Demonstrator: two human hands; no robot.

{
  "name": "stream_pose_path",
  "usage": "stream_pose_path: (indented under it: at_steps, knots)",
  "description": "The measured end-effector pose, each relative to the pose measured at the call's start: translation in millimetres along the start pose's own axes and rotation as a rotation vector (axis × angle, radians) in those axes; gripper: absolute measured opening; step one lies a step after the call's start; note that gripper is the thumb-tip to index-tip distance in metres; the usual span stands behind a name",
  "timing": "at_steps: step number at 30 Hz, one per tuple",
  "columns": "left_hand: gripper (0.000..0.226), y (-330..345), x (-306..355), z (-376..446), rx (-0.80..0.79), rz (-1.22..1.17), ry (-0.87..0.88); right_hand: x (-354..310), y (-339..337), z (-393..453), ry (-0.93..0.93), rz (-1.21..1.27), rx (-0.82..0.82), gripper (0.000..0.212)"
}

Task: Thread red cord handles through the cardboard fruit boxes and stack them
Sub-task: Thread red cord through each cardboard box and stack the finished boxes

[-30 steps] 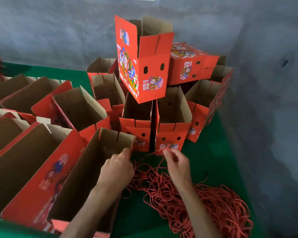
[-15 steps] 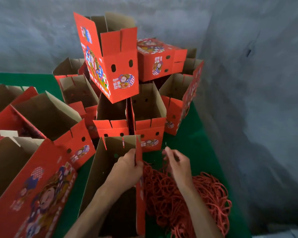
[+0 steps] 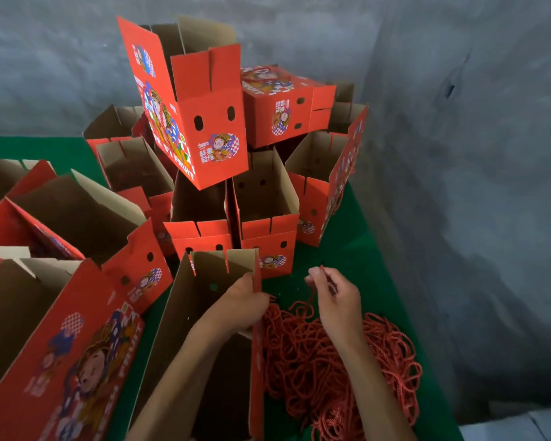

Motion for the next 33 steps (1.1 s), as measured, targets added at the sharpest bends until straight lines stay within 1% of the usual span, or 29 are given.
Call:
stream_pose_path:
  at_steps: [2,3,5,7,10,12,14,16,18,23,26,28,31,32,33]
  knots:
    - [0.022,-1.2,-4.8,-1.5,-0.045,-0.063,-0.050,-4.4,2.0,-4.0,0.047,0.094,-0.070,0.029]
    - [0.019,-2.9,-7.2,-1.2,-0.057,-0.081,-0.076,-3.8,4.8,-8.1,0.075,0.088,-0.126,0.025]
    - [0.015,-8.5,-13.1,-0.4,-0.039,-0.108,-0.120,4.8,14.0,-20.0,0.103,-0.011,-0.211,0.025]
    - [0.017,-14.8,-16.3,0.2,-0.008,-0.157,-0.160,14.6,25.2,-33.4,0.120,-0.060,-0.257,0.025]
    - [0.015,-23.3,-20.9,-0.8,0.001,-0.214,-0.206,22.1,40.2,-47.2,0.155,-0.015,-0.337,0.028]
    - [0.014,-29.2,-25.0,-2.0,-0.012,-0.226,-0.227,24.5,50.0,-51.0,0.197,0.050,-0.390,0.025]
    - [0.016,-33.6,-28.1,-3.3,-0.034,-0.234,-0.230,29.5,58.3,-49.2,0.225,0.051,-0.424,0.029]
    - [0.023,-35.9,-30.2,-4.6,-0.063,-0.229,-0.222,31.9,65.6,-44.9,0.243,0.059,-0.471,0.036]
    - [0.023,-37.0,-30.4,-7.0,-0.073,-0.238,-0.219,32.2,72.0,-38.3,0.272,0.052,-0.527,0.039]
    - [0.025,-39.0,-28.3,-12.0,-0.065,-0.240,-0.221,33.5,80.6,-28.3,0.373,0.117,-0.648,0.035]
    - [0.026,-39.4,-29.5,-13.7,-0.098,-0.244,-0.217,33.9,81.5,-23.1,0.441,0.133,-0.700,0.042]
    - [0.038,-37.8,-31.4,-12.6,-0.155,-0.276,-0.189,31.6,79.2,-17.8,0.477,0.127,-0.740,0.045]
    - [0.074,-36.2,-31.5,-8.6,-0.220,-0.382,-0.195,27.1,73.8,-13.1,0.477,0.142,-0.798,0.046]
    - [0.079,-33.7,-29.5,-9.0,-0.208,-0.410,-0.213,24.7,72.1,-13.9,0.462,0.143,-0.795,0.049]
    - [0.077,-30.3,-27.2,-9.8,-0.177,-0.401,-0.227,21.8,71.2,-16.3,0.417,0.126,-0.782,0.052]
Point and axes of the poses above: each hand's wrist, its own z-axis towards the middle knuckle, its own y-axis out of the palm, x = y × z, the point moved 1 cm from there along z, towards the middle knuckle, and after that the axes turned 2 degrees about x, right-handed, at the moved point
